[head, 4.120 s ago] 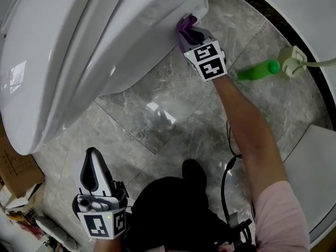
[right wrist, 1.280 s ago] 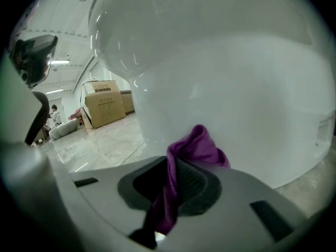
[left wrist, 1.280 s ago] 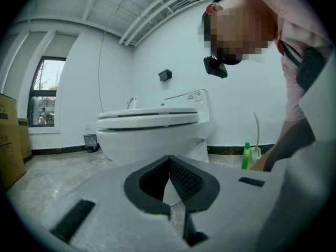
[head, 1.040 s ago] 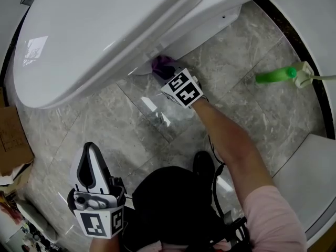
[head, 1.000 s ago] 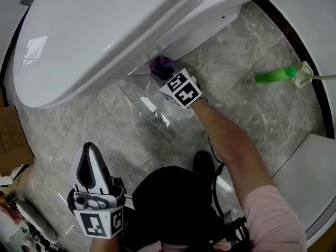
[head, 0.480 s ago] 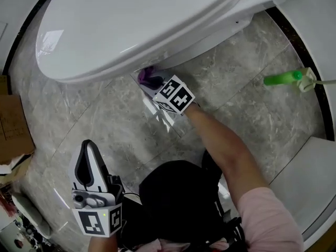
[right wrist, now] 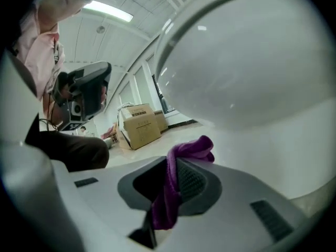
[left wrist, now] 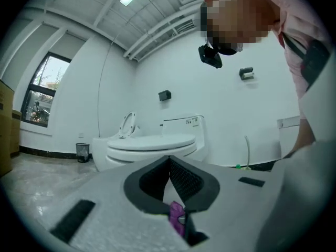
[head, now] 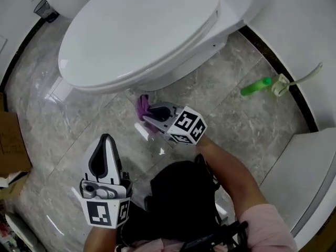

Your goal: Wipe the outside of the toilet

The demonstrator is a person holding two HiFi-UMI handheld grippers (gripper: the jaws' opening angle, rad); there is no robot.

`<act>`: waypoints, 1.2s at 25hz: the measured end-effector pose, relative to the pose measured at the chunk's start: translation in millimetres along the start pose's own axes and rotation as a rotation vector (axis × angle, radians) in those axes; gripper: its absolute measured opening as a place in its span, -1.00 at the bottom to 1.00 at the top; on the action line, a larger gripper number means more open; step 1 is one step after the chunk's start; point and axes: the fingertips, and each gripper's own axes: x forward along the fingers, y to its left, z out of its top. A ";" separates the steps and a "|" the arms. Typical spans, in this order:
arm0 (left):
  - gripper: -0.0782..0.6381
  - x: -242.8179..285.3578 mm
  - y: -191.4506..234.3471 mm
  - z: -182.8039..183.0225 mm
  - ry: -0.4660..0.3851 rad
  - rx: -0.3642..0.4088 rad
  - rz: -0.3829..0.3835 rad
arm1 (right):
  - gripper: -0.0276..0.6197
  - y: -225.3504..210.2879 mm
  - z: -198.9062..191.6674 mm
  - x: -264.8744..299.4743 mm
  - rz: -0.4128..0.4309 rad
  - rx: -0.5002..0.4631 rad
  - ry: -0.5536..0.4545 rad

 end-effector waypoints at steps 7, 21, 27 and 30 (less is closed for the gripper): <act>-0.76 23.3 -45.8 52.8 -0.142 0.070 -0.162 | -0.73 -8.1 59.0 -135.1 -0.321 -0.052 -0.122; -0.76 101.9 -109.3 136.5 -0.198 0.064 -0.266 | -0.73 17.6 238.1 -283.0 -0.940 -0.234 -0.345; -0.76 107.0 -113.2 138.1 -0.197 0.047 -0.258 | -0.73 25.6 236.7 -277.2 -0.946 -0.277 -0.324; -0.76 103.9 -118.7 136.2 -0.197 0.043 -0.267 | -0.74 23.4 231.8 -278.6 -0.960 -0.270 -0.322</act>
